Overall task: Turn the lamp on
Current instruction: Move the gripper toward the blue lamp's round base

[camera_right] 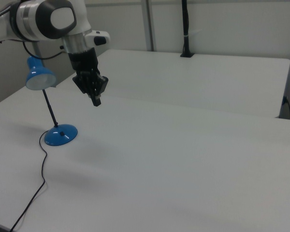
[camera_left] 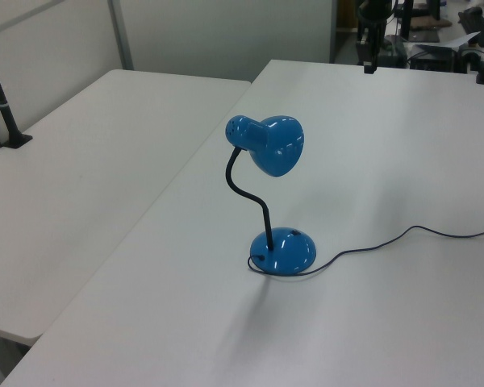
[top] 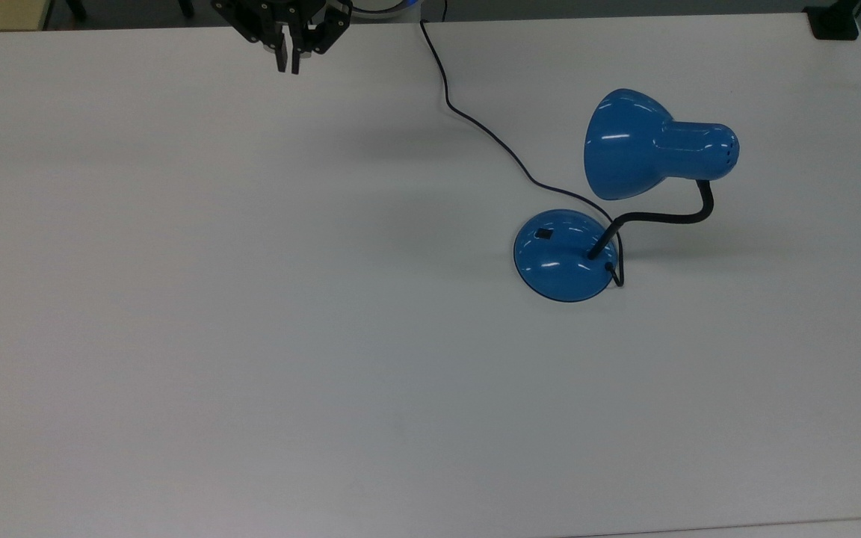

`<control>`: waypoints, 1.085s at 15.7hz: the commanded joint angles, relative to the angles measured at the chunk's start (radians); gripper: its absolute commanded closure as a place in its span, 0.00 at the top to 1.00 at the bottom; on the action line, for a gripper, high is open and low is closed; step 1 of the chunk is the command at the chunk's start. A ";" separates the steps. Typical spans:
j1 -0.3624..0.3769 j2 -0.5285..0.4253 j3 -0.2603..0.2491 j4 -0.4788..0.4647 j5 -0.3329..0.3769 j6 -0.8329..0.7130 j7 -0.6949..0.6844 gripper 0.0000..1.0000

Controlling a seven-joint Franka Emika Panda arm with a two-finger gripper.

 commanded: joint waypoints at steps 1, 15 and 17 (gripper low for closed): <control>0.012 0.010 0.000 -0.021 0.012 -0.003 -0.111 0.00; 0.258 0.201 0.113 -0.147 0.010 0.458 -0.133 0.00; 0.256 0.231 0.149 -0.159 0.004 0.530 -0.138 0.00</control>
